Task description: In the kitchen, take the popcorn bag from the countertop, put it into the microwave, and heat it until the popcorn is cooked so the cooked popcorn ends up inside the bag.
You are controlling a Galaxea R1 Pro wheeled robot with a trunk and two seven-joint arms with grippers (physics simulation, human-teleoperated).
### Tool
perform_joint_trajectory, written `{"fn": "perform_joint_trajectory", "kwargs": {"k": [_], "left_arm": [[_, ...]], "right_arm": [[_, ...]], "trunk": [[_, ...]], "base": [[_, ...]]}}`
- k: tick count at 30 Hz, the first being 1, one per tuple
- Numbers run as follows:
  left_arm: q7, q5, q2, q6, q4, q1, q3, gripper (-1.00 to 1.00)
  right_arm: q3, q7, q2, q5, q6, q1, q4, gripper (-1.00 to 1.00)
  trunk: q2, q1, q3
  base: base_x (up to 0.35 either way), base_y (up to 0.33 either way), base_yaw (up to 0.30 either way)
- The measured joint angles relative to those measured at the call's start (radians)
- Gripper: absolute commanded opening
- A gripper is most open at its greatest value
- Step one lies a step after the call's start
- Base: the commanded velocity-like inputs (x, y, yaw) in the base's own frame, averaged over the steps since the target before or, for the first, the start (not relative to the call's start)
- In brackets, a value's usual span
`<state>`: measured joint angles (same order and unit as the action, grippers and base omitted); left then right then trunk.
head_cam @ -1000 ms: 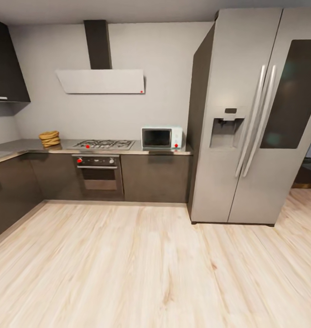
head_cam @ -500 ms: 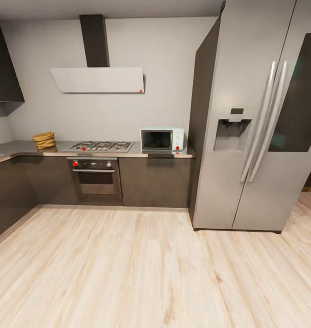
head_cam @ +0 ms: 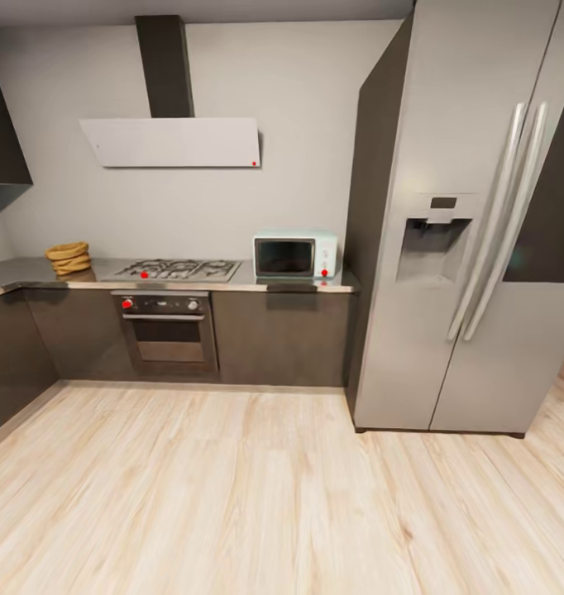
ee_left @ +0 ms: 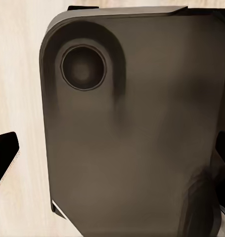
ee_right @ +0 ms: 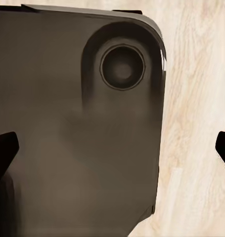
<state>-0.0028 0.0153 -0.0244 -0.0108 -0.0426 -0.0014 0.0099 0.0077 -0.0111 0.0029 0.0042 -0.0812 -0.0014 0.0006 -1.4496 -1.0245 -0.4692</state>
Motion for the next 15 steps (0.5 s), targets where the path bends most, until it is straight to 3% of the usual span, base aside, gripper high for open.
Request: {"fn": "perform_joint_trajectory", "kwargs": {"k": [15], "left_arm": [[0.0, 0.0, 0.0, 0.0, 0.0, 0.0, 0.0, 1.0]], "right_arm": [[-0.001, 0.0, 0.0, 0.0, 0.0, 0.0, 0.0, 1.0]], "trunk": [[0.0, 0.0, 0.0]], "base": [[0.295, 0.0, 0.0]]}}
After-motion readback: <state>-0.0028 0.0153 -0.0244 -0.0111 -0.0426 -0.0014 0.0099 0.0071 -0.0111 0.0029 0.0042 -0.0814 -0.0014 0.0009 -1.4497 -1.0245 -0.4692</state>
